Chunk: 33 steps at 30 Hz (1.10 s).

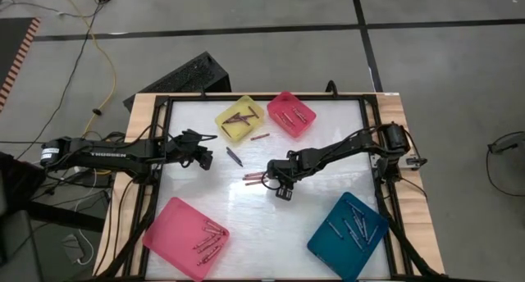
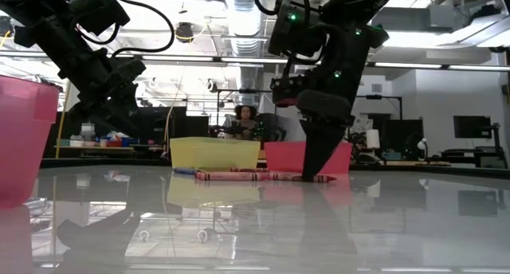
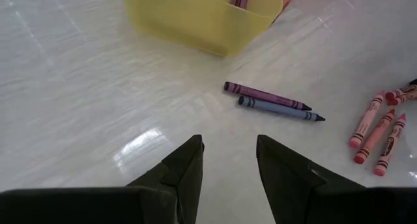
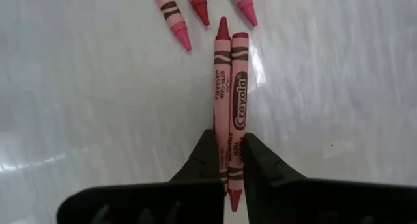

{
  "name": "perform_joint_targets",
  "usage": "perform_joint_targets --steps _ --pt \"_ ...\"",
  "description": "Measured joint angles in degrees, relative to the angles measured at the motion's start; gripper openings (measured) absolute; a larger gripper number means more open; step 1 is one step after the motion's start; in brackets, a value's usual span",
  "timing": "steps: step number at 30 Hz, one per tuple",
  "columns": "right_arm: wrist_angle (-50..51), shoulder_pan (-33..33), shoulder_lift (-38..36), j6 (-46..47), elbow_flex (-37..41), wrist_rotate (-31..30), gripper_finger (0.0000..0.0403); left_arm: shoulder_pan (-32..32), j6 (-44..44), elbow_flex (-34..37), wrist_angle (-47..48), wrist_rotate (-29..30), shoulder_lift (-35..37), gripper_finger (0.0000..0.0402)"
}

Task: Sort crayons
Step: Put the red crayon into the pink bin

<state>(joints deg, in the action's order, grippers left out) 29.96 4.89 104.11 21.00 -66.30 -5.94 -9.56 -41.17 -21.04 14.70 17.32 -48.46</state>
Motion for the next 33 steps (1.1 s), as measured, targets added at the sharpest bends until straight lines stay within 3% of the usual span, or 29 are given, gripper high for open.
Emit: perform_joint_targets --steps 14,19,33 --pt "3.4 0.0 0.2 -0.3 -4.7 0.2 0.0021 0.0 0.0 0.0 0.0 0.0 0.0 0.0133" --pt "3.1 -0.2 0.2 4.2 -4.8 0.2 0.0022 0.0 0.0 0.0 0.0 0.0 0.0 0.0133" --pt "3.6 -0.1 1.2 9.6 -2.2 -1.7 0.0133 0.0 0.0 0.0 0.0 0.0 0.0 0.0133"
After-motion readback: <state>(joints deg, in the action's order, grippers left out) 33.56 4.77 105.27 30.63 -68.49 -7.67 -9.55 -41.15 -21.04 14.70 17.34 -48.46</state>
